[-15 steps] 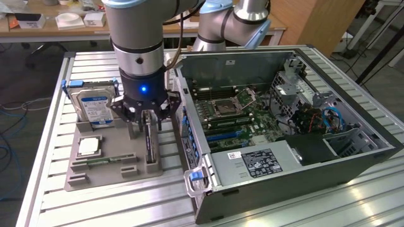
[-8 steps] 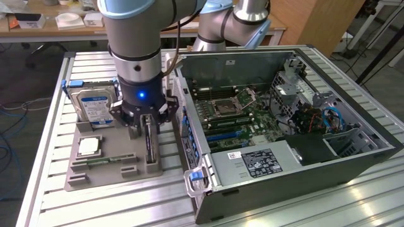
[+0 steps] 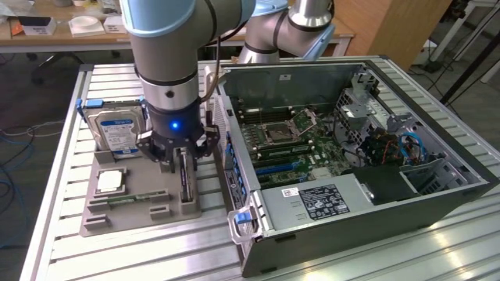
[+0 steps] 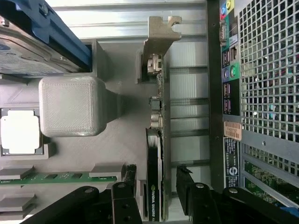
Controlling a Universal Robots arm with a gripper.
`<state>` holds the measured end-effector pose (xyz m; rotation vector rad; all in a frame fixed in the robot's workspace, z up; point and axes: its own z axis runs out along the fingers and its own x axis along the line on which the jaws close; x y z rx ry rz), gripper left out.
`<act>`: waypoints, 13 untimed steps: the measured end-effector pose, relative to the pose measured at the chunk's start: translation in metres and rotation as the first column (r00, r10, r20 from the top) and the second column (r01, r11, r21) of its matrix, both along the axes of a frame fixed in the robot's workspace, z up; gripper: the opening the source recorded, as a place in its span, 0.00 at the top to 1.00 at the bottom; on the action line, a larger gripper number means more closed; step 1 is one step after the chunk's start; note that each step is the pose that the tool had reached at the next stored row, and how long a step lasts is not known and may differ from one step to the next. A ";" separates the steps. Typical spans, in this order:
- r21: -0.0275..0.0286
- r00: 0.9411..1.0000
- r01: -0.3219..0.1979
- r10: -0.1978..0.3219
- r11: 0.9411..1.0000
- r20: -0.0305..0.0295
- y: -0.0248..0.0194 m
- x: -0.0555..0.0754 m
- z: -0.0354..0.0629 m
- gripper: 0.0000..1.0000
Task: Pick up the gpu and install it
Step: 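Pick up the gpu and move the gpu toward the slot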
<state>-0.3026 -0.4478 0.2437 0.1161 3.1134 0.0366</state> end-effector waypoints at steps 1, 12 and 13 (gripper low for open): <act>0.000 1.000 0.000 0.000 1.000 0.000 0.0000 0.000 -0.0018 0.53; 0.000 1.000 0.000 0.000 1.000 0.000 0.0000 0.000 -0.0068 0.53; 0.000 1.000 0.000 0.000 1.000 0.000 0.0000 0.000 -0.0068 0.54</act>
